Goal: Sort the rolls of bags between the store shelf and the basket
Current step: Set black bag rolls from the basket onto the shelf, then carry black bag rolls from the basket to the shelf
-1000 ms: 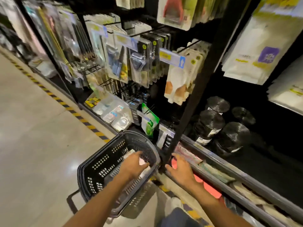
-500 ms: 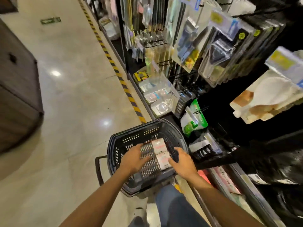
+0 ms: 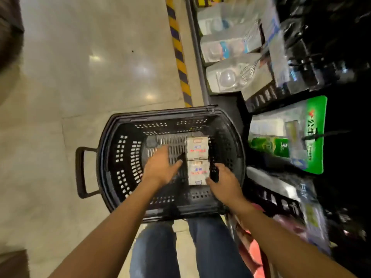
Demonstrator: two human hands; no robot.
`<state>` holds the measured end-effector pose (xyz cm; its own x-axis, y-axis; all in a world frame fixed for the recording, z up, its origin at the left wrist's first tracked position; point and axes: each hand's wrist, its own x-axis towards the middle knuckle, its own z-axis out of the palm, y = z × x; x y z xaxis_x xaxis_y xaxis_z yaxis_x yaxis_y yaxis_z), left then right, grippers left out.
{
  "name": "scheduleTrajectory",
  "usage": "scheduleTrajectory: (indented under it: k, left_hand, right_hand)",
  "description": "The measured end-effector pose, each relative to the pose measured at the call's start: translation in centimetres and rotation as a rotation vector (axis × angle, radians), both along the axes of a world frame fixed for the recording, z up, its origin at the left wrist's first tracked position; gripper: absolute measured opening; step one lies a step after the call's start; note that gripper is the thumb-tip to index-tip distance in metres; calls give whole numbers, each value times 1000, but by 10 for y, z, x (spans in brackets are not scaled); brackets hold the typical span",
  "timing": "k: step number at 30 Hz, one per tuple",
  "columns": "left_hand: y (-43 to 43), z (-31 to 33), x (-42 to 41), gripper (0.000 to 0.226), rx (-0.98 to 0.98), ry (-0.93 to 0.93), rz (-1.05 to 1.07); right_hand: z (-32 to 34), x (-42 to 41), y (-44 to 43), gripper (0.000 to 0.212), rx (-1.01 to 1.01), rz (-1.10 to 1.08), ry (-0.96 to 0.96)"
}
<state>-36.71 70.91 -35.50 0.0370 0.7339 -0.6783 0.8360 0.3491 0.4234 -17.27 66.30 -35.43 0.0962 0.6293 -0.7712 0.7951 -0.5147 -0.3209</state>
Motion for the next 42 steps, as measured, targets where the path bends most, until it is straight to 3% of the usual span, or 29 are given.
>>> scheduleTrajectory:
  k: [6, 12, 16, 18, 26, 35, 42]
  left_hand:
    - [3, -132, 17, 67, -120, 19, 101]
    - [3, -236, 44, 75, -223, -128, 237]
    - [0, -277, 58, 80, -200, -318, 419]
    - [-4, -288, 64, 70, -195, -377, 475]
    - [-6, -286, 69, 35, -172, -474, 451]
    - [-1, -266, 51, 42, -185, -414, 552]
    - [3, -190, 20, 51, -193, -380, 658]
  right_hand:
    - [-134, 6, -2, 63, -100, -163, 11]
    - [-242, 8, -14, 101, -80, -464, 29]
    - [-276, 9, -23, 70, -36, -610, 137]
    - [-285, 11, -28, 60, -11, -614, 166]
    - [-282, 12, -29, 63, -20, -615, 158]
    - [-246, 11, -23, 59, 5, -592, -10]
    - [-175, 6, -17, 58, 46, -418, -62]
